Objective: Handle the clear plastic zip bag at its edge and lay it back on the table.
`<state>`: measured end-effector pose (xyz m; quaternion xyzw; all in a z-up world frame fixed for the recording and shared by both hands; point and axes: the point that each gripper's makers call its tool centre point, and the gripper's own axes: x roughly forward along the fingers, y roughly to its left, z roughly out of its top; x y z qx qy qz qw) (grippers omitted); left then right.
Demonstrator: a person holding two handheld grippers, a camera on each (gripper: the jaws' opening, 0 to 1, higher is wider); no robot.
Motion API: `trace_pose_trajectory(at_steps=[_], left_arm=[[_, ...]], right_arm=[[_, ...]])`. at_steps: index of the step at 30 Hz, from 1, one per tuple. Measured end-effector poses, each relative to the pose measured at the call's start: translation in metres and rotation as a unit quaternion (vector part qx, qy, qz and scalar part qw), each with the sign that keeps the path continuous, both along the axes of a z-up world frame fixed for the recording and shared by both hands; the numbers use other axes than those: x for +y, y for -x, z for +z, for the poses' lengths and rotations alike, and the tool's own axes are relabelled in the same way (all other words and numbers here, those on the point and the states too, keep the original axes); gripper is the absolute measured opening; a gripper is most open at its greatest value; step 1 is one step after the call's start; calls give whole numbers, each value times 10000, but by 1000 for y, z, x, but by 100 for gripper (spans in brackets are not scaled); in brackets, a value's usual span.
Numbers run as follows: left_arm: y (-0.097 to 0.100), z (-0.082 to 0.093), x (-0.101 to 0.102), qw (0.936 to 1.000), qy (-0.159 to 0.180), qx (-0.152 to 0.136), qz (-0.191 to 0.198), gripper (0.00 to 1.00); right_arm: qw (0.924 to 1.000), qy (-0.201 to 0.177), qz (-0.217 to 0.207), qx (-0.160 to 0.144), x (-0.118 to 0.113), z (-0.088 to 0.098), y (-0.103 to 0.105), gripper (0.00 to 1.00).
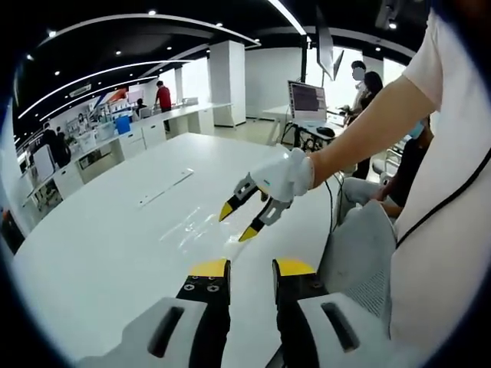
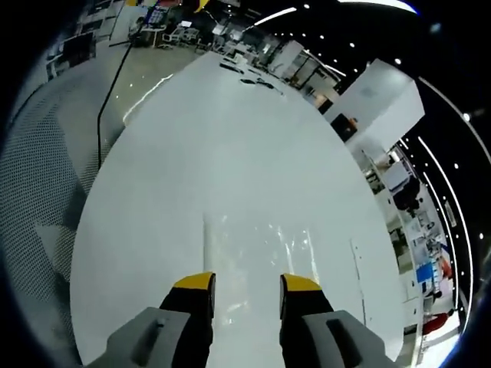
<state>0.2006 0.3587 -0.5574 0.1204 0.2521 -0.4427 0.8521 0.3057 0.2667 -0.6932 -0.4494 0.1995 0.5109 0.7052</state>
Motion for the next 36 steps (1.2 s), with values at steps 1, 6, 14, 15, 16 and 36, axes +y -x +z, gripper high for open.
trace_pose_trajectory(at_steps=[1,6,14,15,16,36], left_arm=[[1,-2,1,10000,9,-5,12,21],[5,-9,3,10000,39,-5,59,24],[11,-19,4,9998,125,-58,143,33],[12,-20,4,9998,121,-71,141,33],[12,-21,4,9998,124,-73,147,34],[28,-53,11,9986,213,-176,458,62]], right_arm=[[10000,2,-9,-23,-2,2,2,34],[9996,-215,-176,32,-8,11,11,36],[9898,-1152,-732,408,-14,35,30,50],[9887,-1218,-767,413,-15,38,33,51],[9875,-1283,-811,431,-16,40,35,52],[9479,-2665,-1550,800,-32,82,103,89]])
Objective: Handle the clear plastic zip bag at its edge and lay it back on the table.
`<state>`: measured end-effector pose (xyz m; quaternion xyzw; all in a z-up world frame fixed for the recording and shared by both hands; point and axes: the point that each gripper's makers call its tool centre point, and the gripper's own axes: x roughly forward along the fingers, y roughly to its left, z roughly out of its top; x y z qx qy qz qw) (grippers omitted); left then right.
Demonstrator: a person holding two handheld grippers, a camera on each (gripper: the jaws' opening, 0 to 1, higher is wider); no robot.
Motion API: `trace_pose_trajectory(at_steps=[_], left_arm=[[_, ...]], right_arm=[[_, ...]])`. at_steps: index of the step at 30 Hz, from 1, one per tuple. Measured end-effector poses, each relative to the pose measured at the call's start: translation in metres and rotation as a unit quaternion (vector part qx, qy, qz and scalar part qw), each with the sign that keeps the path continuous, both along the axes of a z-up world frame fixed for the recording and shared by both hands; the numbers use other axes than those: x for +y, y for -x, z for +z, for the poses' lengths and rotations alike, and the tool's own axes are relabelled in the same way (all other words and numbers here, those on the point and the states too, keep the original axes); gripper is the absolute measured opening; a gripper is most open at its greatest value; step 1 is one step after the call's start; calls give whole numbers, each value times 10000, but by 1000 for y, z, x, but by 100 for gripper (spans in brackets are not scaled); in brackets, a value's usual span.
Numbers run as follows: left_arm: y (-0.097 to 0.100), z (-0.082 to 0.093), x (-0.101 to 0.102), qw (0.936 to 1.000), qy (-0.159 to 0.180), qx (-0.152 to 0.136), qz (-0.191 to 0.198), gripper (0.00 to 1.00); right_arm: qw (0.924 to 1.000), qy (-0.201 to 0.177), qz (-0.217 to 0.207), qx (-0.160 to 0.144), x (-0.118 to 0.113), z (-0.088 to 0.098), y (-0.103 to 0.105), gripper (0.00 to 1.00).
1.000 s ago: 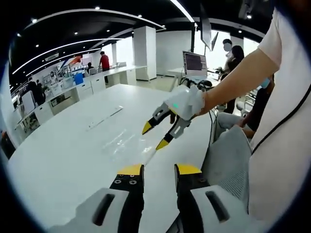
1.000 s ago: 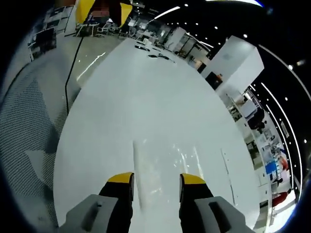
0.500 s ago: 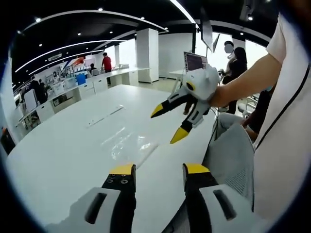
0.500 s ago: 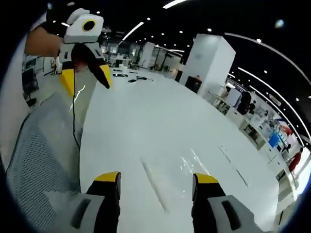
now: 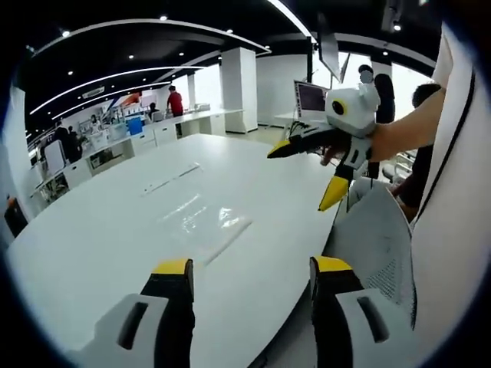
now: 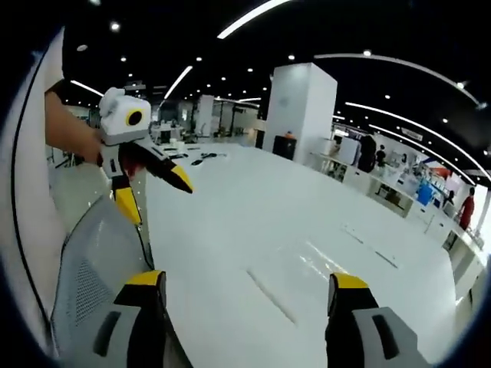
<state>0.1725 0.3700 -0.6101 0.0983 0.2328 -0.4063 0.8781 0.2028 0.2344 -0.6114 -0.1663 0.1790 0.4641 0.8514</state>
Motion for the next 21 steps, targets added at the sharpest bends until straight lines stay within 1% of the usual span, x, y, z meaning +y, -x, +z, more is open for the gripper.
trace_pose_trajectory(at_steps=[1,3,4,6,9,12,15,17,18,21], left_arm=[[0,-3,2,10000,15,42,60,63],[0,-8,4,9999,48,85,124,65],[0,-10,5,9998,50,93,148,66],[1,-13,6,9996,60,112,241,68],[3,-17,9,9991,83,120,387,71],[6,-23,13,9986,77,163,501,74],[7,-32,20,9978,104,193,631,79],[8,-35,23,9972,110,199,706,81],[10,-32,23,9968,118,231,755,82],[14,-37,25,9959,144,287,845,84]], right_arm=[[10000,-14,-66,-18,-4,-1,3,90],[9997,-110,-201,71,-9,-3,8,93],[9996,-132,-256,47,-12,-4,9,94],[9989,-214,-383,170,-20,-9,13,96],[9980,-289,-507,225,-28,-14,19,100],[9975,-283,-593,261,-31,-19,25,100],[9966,-368,-659,333,-31,-23,30,100],[9963,-364,-690,368,-31,-27,32,100],[9961,-376,-699,387,-31,-28,33,100],[9956,-412,-739,406,-31,-30,37,100]])
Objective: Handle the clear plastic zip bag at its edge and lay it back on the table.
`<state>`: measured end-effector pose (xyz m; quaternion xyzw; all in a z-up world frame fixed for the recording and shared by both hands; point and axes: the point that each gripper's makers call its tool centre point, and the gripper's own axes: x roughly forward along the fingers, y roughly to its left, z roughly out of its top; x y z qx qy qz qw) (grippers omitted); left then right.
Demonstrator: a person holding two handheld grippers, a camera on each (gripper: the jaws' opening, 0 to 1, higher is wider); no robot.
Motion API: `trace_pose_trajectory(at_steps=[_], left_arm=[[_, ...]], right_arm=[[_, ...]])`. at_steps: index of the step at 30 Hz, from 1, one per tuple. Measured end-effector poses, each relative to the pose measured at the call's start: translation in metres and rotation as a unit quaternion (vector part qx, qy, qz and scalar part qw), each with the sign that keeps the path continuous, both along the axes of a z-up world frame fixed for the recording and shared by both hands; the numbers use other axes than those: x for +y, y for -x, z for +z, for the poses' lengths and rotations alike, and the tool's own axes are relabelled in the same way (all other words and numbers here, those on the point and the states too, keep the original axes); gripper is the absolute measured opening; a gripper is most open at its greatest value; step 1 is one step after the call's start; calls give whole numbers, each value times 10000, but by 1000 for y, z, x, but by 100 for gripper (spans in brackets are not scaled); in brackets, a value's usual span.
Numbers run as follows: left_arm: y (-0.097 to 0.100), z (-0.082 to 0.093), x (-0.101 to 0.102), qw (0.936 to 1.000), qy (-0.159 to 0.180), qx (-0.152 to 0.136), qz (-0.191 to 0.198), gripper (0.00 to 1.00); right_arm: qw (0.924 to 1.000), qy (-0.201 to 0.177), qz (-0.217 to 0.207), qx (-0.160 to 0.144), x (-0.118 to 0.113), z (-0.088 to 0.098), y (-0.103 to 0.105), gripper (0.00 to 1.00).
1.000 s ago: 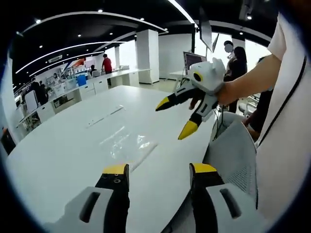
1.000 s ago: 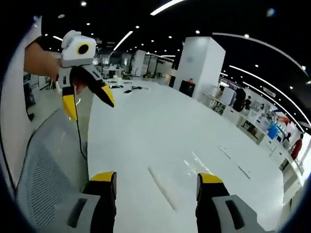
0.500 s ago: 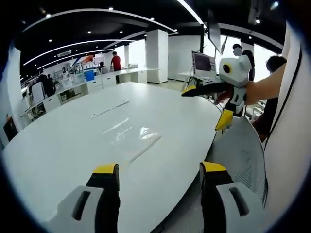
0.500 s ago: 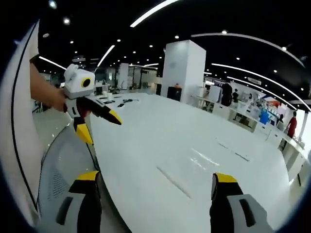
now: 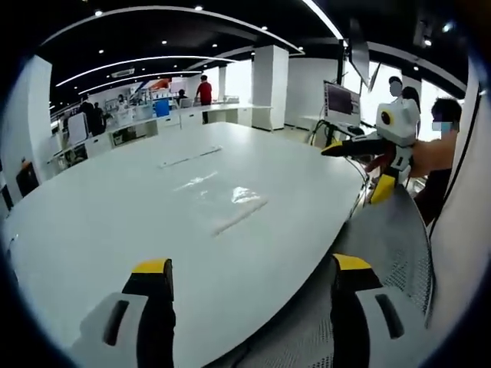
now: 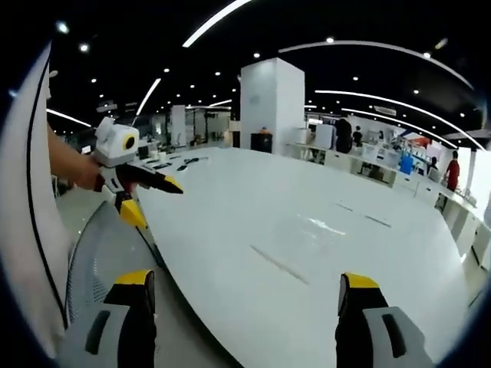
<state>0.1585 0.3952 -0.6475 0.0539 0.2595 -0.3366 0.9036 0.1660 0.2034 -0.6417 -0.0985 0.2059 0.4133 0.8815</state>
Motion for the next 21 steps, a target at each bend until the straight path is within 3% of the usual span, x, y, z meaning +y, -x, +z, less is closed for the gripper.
trace_pose_trajectory(at_steps=[4,12,21], left_arm=[[5,-9,2,9998,115,76,142,85],[10,-19,-2,9994,275,89,185,84],[6,-11,-5,9982,493,92,337,82]], right_arm=[[9999,-36,-86,106,-3,-8,5,100],[9997,-91,-204,73,0,-5,10,100],[9996,-62,-287,53,1,-7,10,100]])
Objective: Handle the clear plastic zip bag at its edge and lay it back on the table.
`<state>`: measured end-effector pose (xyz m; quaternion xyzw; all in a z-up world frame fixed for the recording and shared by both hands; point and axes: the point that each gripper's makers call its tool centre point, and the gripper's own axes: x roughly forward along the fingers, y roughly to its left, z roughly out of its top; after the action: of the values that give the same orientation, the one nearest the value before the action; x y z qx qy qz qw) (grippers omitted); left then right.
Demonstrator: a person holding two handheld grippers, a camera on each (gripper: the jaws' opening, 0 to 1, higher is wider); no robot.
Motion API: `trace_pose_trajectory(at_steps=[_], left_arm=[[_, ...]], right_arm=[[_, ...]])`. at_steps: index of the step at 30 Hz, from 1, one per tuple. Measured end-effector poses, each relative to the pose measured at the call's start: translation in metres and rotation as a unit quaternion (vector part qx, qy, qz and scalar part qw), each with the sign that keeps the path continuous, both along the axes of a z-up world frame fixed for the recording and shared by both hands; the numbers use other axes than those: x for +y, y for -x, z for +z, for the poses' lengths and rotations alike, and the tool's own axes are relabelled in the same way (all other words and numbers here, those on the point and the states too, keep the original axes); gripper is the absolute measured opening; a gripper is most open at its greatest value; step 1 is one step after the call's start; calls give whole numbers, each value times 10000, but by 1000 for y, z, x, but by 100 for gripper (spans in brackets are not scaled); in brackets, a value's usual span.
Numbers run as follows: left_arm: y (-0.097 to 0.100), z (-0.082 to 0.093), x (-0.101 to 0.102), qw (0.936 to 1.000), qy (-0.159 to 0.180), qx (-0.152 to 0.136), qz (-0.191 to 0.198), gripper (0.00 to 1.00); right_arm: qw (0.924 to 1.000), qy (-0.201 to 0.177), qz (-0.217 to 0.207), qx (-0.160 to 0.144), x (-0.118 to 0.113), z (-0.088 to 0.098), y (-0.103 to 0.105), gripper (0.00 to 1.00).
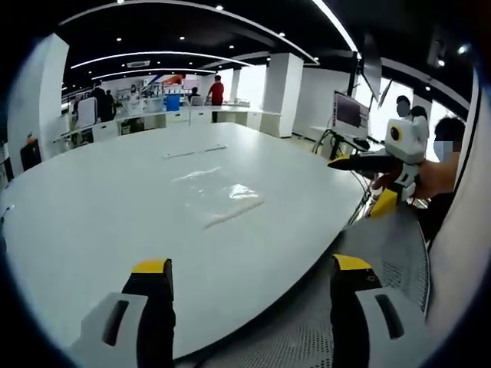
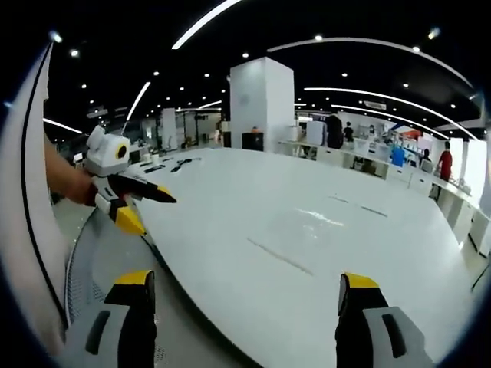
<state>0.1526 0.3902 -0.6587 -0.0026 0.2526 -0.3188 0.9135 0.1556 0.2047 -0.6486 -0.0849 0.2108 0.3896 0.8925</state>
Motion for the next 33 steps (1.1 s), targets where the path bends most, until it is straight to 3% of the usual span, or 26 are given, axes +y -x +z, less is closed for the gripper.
trace_pose_trajectory(at_steps=[12,24,33], left_arm=[[2,0,-8,9999,97,-27,-39,82],[5,-6,-12,9998,148,154,-62,82],[1,0,-7,9997,238,5,114,82]], right_arm=[[9994,-214,-270,48,-5,2,-6,100],[9992,-254,-307,79,-6,2,-5,100],[9996,-209,-174,118,-2,2,-1,99]])
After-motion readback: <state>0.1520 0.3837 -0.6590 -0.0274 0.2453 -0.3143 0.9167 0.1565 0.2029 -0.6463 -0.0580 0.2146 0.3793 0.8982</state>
